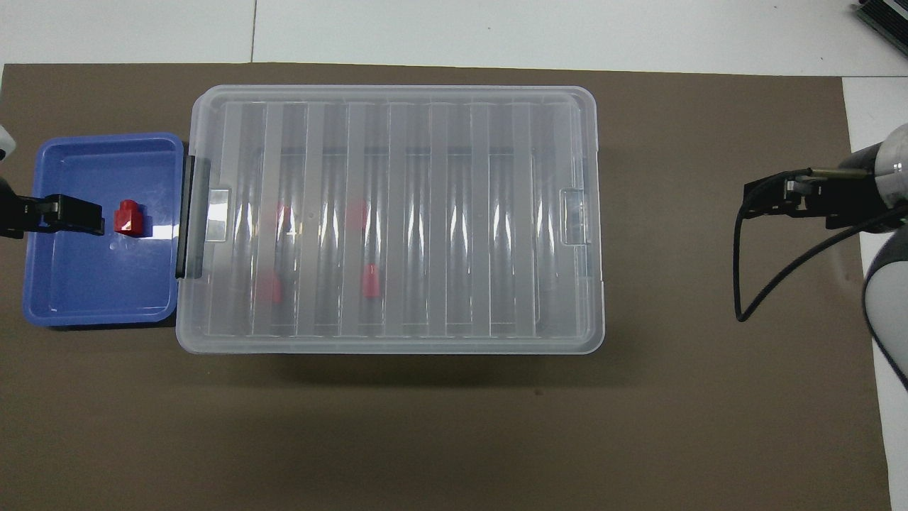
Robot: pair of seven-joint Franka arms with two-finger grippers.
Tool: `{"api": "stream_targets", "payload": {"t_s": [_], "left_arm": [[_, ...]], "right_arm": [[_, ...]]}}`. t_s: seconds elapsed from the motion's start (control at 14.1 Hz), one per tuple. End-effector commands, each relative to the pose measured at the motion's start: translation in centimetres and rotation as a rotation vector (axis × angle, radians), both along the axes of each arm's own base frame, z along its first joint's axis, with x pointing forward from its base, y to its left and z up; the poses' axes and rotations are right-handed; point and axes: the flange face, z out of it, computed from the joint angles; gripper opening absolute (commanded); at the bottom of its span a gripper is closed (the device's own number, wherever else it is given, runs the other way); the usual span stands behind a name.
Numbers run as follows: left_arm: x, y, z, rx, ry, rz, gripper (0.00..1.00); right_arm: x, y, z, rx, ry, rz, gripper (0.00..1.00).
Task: Place red block in blue tray from box
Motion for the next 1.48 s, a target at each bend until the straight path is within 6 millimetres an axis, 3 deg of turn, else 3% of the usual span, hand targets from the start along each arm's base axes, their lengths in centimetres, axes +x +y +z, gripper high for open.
{"api": "stream_targets", "payload": {"t_s": [0.0,0.35,1.41], "left_arm": [[-0.7,0.2,0.3,-0.001,0.005,0.012,1.00],[-0.7,0.1,0.3,-0.001,0.005,0.012,1.00],[-0.7,0.2,0.3,-0.001,0.005,0.014,1.00]], "right_arm": [[-0.4,0.2,0.3,0.017,0.043,-0.014,1.00],[-1.8,0.5,-0.5,0.009,0.071,-0.014,1.00],[-1.6,0.5,-0.7,0.012,0.063,-0.014,1.00]]}}
